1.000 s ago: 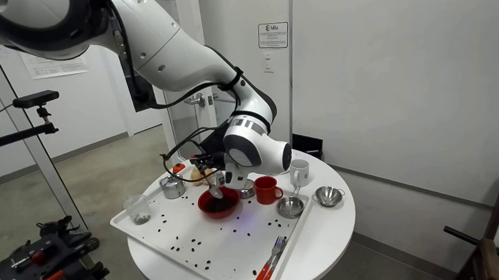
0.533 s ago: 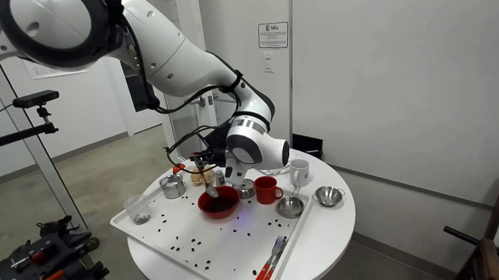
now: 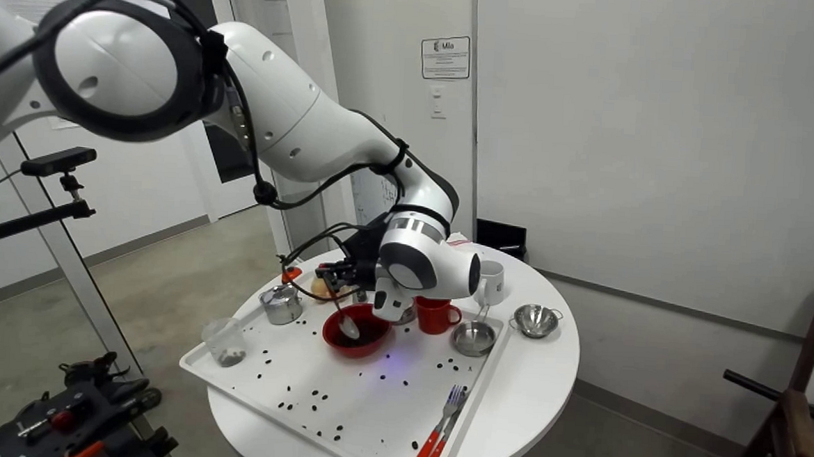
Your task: Use the spoon to stir the contents of the red bowl
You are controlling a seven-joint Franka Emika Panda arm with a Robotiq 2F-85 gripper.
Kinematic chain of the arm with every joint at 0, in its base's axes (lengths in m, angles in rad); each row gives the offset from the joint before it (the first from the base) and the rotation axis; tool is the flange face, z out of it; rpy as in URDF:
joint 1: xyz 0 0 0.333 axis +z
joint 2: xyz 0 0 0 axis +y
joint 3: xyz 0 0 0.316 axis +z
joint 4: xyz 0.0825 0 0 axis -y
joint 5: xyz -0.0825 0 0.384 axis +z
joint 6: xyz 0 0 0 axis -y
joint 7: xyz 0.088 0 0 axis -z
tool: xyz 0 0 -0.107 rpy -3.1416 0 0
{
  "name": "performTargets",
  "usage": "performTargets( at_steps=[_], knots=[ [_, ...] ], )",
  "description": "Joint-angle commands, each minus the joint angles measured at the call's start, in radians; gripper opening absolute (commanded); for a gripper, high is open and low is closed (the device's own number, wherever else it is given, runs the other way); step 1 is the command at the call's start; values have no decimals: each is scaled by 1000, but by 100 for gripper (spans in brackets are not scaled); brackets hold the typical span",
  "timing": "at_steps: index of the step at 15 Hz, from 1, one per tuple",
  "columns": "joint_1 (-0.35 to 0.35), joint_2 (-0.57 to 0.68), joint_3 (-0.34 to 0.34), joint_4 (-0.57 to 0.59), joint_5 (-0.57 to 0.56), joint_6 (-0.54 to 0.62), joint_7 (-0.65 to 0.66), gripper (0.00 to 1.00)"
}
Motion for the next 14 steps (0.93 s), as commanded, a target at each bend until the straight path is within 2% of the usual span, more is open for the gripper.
performTargets(
  at_steps=[1, 4, 14],
  knots=[
    [-19, 43, -1, 47, 15, -29, 18, 9],
    [-25, 71, 2, 74, 21, -30, 34, 9],
    [-18, 172, 38, 276, 25, -36, 183, 9]
  ],
)
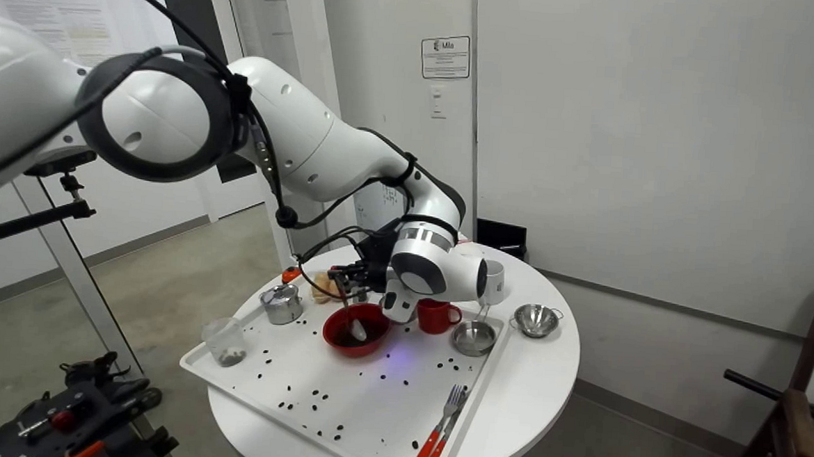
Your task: Use the spoon to stir the contents of the red bowl
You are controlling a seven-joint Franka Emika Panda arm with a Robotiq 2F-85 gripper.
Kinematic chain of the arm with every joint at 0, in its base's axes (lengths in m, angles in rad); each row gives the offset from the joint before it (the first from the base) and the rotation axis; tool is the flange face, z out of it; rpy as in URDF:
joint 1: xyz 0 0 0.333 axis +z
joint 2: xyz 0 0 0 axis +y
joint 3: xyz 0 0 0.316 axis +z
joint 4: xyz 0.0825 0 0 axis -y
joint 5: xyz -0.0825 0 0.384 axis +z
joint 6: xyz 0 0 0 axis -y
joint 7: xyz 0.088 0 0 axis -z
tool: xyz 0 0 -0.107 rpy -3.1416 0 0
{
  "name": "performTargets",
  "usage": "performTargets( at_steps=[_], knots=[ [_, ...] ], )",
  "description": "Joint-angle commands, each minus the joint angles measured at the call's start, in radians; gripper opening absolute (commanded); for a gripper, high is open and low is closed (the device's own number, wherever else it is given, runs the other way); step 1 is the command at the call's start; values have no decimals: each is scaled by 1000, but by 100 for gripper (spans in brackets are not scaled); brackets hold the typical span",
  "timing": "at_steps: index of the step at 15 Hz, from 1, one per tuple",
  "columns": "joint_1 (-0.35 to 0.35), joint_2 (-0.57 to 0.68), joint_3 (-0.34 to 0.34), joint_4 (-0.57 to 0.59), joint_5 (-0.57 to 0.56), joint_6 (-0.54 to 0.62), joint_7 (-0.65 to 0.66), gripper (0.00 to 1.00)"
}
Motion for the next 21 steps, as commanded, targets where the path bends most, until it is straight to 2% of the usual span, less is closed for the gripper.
performTargets(
  at_steps=[1, 11, 18, 21],
  knots=[
    [-2, 63, 18, 134, 6, -36, 92, 9],
    [-37, 171, 58, 337, 5, -49, 234, 9],
    [-82, 191, 55, 319, -2, -37, 191, 9],
    [-74, 177, 50, 271, -21, -33, 146, 9]
  ],
)
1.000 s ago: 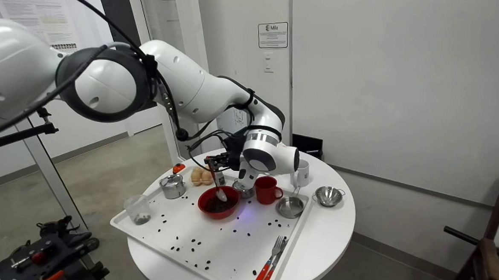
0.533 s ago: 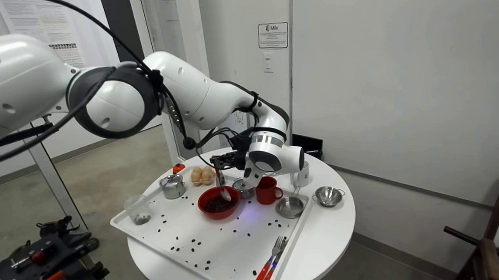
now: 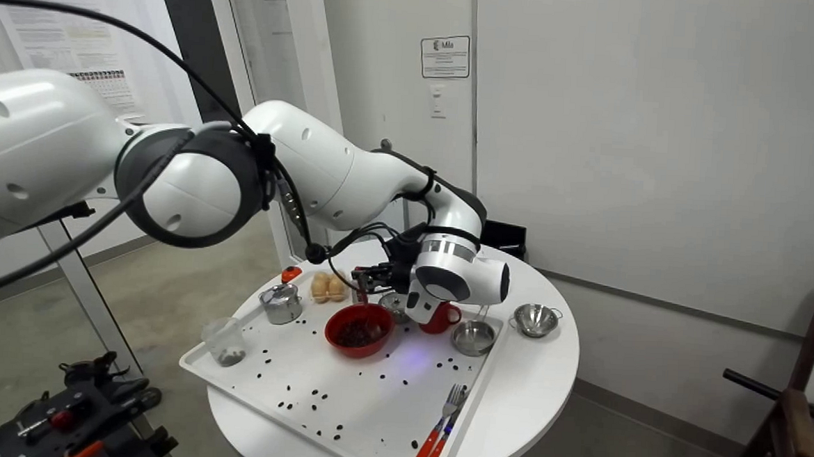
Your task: Use the spoon to stir the contents of the red bowl
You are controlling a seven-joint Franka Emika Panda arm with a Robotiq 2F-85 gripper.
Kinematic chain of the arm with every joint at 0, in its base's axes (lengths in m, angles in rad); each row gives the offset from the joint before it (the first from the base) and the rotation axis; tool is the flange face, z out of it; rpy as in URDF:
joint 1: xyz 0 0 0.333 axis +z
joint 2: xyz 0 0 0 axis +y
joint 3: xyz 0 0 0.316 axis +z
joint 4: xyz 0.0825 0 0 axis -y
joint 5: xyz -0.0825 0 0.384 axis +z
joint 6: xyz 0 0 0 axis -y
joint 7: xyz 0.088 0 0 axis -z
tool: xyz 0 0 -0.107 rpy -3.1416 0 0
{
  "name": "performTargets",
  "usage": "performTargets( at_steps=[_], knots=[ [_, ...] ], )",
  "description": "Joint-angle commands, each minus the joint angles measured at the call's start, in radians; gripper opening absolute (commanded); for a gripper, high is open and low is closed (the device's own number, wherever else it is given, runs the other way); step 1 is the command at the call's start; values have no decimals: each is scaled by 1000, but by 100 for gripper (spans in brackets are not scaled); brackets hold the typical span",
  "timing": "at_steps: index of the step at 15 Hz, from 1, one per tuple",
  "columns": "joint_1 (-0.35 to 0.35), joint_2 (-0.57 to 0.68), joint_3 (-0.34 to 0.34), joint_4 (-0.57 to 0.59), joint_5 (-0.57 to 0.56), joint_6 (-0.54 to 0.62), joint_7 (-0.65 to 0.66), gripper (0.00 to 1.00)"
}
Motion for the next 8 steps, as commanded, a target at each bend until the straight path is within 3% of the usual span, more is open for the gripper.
performTargets(
  at_steps=[1, 8],
  knots=[
    [8, -5, 4, -35, -27, -15, -61, 9],
    [129, -43, -4, -137, -160, -33, -169, 9]
  ],
)
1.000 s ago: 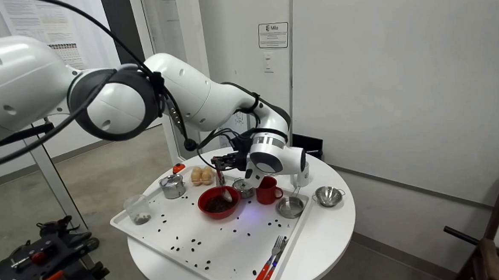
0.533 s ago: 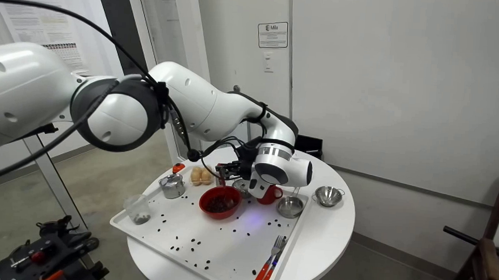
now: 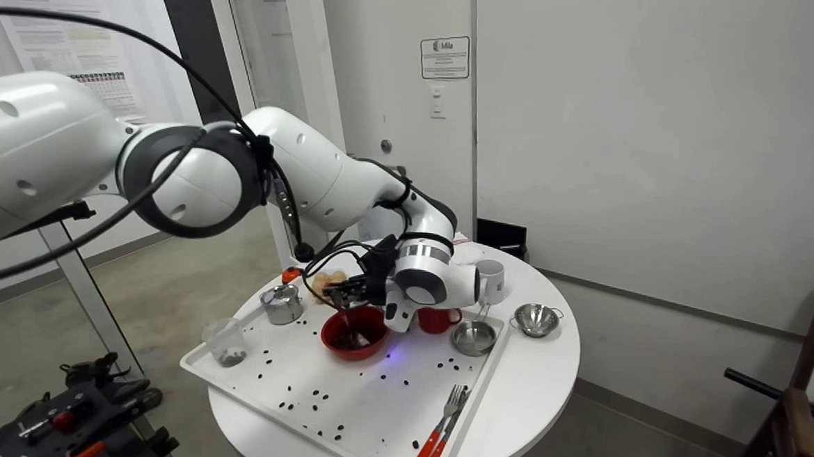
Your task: Use the spoon to stir the contents of the red bowl
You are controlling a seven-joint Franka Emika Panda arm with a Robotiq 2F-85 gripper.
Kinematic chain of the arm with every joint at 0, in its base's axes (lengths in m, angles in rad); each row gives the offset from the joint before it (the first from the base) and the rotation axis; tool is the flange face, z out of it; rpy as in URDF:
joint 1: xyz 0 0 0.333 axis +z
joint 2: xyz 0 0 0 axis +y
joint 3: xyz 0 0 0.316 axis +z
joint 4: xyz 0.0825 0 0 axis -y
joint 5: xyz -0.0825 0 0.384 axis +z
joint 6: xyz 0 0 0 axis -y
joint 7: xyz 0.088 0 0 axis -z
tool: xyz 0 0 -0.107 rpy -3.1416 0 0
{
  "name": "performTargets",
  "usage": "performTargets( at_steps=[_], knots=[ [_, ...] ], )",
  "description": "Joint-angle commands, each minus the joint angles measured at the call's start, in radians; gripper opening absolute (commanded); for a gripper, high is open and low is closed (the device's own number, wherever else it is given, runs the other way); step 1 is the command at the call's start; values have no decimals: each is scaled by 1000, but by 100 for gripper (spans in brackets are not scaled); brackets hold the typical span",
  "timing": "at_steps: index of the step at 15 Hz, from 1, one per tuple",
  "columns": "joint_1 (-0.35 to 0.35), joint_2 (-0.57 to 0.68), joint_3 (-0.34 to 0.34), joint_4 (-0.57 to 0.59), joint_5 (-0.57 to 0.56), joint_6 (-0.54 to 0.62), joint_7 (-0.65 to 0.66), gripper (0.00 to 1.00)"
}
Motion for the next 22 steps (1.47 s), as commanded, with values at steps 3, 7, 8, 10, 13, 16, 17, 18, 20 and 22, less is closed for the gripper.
performTargets(
  at_steps=[3, 7, 8, 10, 13, 16, 17, 18, 20, 22],
  knots=[
    [112, -48, 1, -64, -100, -2, -55, 9],
    [159, -61, 18, -39, -122, -6, -37, 9],
    [164, -65, 21, -31, -122, -10, -31, 9],
    [168, -70, 28, -11, -115, -13, -22, 9],
    [152, -67, 38, 27, -98, -21, -4, 9],
    [124, -50, 44, 73, -84, -30, 15, 9],
    [115, -45, 45, 86, -81, -33, 23, 9],
    [105, -40, 47, 96, -76, -33, 30, 9],
    [87, -34, 50, 107, -71, -37, 36, 9],
    [73, -31, 47, 104, -76, -37, 33, 9]
  ],
)
